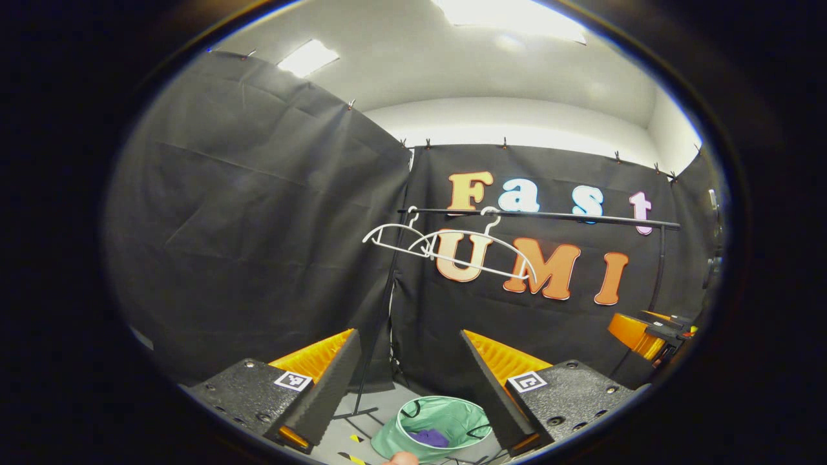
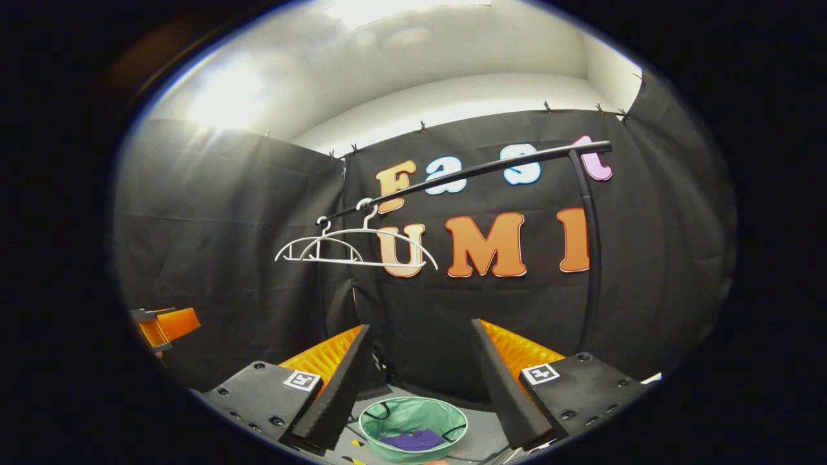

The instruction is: Grasp the clothes on the hanger with both hands and then place them into the laundry hamper below.

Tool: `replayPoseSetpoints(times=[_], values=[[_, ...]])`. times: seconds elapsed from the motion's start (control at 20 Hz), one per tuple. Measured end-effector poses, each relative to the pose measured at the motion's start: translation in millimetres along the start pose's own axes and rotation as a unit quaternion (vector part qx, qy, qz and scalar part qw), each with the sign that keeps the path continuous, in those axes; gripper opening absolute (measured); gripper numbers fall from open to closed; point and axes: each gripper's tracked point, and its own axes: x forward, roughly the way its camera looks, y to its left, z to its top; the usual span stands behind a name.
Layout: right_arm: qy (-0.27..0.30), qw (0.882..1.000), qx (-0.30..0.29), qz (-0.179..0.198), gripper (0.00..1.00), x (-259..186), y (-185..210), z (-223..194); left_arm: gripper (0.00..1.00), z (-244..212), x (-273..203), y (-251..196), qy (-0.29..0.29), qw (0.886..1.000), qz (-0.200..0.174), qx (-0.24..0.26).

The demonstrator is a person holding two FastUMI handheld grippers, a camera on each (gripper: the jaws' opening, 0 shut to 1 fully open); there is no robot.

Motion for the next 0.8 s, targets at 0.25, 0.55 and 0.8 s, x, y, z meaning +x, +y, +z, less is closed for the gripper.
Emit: replayPoseSetpoints(times=[0.25,0.55,0.8], values=[[-0.005,1.000,0.001,0.002,0.89,-13,-7,-1,0.92,9,-2,-4,-0.020,1.000,0.003,0.008],[-0.009,1.000,0.000,-0.015,0.89,-27,-10,2,0.92,6,-6,-6,-0.015,1.000,-0.010,0.009],[-0.011,1.000,-0.007,-0.026,0.95,-39,-13,3,0.92,9,-7,-7,-0.011,1.000,-0.028,0.005]])
